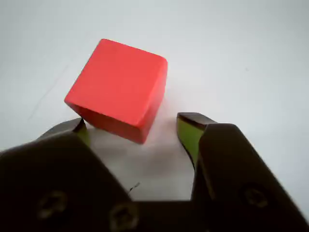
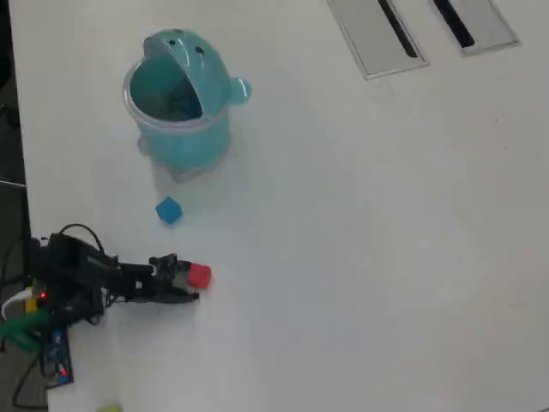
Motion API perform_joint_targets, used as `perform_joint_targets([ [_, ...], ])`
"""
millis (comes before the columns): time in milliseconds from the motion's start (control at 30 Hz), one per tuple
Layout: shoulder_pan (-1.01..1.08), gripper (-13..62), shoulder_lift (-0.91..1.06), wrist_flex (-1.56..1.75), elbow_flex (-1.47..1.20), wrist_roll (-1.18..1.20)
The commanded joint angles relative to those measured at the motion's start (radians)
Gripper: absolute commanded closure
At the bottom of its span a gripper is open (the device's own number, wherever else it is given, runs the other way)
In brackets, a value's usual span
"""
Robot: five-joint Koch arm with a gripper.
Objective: Grasp RGB lego blocks and put them in the bin one by one.
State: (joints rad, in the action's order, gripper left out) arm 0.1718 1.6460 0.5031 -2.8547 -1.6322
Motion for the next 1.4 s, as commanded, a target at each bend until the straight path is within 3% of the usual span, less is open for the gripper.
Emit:
perform_joint_targets([
  [0, 0.003, 18.1, -0.034, 0.104, 0.034, -0.025],
  [567, 0.054, 17.1, -0.278, 0.333, 0.156, -0.018],
  [667, 0.061, 22.1, -0.282, 0.334, 0.170, 0.008],
  [767, 0.057, 32.2, -0.276, 0.396, 0.164, 0.080],
  [1367, -0.181, 34.5, 0.184, 0.402, 0.061, 0.235],
])
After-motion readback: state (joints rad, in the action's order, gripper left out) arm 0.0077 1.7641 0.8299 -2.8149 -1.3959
